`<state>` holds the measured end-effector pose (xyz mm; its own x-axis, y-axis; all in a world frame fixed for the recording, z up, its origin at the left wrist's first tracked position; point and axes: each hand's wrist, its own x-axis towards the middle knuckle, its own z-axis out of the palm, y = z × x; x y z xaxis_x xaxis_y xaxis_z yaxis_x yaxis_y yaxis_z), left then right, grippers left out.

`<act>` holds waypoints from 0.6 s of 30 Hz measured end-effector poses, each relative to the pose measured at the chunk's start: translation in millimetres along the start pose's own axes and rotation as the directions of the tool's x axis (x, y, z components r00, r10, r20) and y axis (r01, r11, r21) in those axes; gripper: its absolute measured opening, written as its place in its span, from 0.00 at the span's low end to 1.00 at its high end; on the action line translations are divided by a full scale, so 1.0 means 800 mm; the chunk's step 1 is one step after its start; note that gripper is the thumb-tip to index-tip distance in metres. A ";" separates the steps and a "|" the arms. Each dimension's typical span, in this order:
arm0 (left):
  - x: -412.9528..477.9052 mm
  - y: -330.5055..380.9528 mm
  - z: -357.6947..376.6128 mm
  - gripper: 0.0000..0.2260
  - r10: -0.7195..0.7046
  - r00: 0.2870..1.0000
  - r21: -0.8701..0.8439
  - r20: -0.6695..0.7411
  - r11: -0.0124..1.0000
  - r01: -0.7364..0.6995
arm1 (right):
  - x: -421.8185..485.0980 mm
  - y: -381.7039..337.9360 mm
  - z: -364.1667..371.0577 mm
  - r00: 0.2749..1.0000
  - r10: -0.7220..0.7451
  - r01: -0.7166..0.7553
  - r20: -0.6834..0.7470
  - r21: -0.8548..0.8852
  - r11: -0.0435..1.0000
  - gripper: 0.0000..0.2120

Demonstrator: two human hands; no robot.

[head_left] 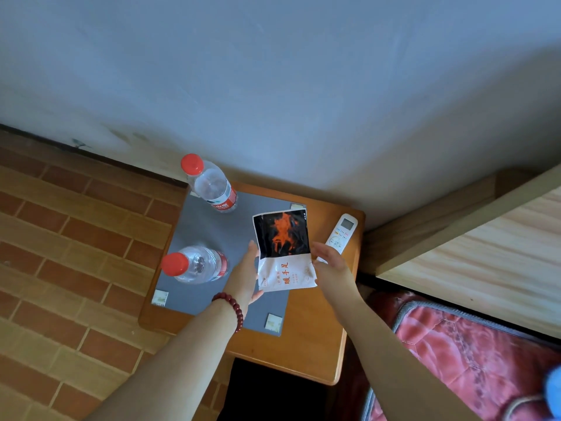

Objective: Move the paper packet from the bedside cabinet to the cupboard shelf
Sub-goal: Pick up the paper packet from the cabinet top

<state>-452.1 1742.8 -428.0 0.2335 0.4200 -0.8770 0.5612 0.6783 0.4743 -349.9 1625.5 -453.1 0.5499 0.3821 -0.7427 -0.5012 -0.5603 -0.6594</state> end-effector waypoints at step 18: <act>-0.212 0.136 -0.029 0.12 0.594 0.804 0.265 0.029 0.771 -0.579 | -0.185 -0.179 -0.041 0.922 -0.386 0.378 -0.028 0.274 0.884 0.22</act>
<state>-449.1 1759.8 -225.7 0.5438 0.7234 -0.4254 0.5081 0.1197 0.8529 -337.6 1624.9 -244.6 0.7191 0.5482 -0.4270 -0.4181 -0.1495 -0.8960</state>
